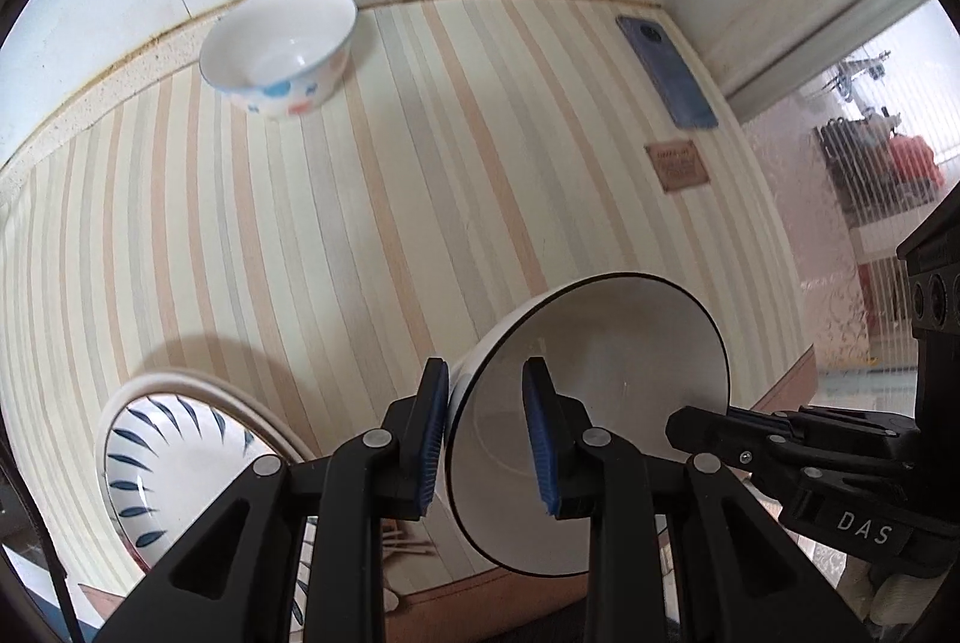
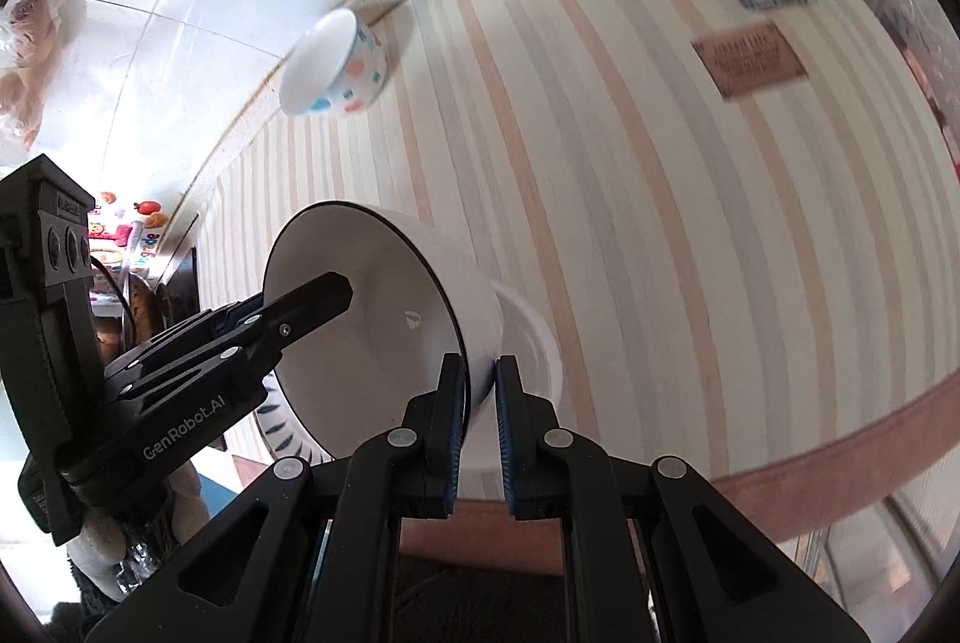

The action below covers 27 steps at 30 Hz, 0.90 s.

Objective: Organize plates and bowls

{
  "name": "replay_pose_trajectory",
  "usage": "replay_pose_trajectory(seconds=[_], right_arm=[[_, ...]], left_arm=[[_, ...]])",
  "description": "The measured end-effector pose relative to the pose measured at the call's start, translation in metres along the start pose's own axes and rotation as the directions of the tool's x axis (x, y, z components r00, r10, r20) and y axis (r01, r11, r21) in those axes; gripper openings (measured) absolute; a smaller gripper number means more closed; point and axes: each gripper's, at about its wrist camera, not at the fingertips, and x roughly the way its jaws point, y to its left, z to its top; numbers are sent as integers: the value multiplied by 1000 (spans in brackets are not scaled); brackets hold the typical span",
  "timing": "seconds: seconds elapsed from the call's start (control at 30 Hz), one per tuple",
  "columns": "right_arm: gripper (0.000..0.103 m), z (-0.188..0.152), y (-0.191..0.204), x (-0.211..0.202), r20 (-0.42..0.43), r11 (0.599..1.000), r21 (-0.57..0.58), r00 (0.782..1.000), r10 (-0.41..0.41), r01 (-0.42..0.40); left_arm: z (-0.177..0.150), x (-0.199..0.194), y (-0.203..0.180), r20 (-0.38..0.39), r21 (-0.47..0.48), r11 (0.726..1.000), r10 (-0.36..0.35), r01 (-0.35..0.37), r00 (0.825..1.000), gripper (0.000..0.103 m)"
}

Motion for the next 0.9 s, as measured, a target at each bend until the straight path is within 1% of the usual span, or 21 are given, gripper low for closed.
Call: replay_pose_trajectory(seconds=[0.23,0.5,0.67,0.73,0.9], right_arm=[[12,-13,-10,12,-51,1000,24,999,-1,3],[12,-10,-13,21,-80,999,34,997,-11,13],[12,-6,-7,28,-97,999,7,994,-43,44],[12,-5,-7,31,-105,998,1,993,-56,56],[13,-7,-11,40,-129,999,25,991,-40,44]], left_arm=[[-11,18,0,-49,4,1000,14,-14,999,23],[-14,31,4,-85,-2,1000,26,-26,996,23],[-12,39,2,-107,3,999,34,-34,994,23],[-11,39,3,-104,1,999,34,-34,994,23],[-12,40,5,-112,-11,999,32,-34,993,23]])
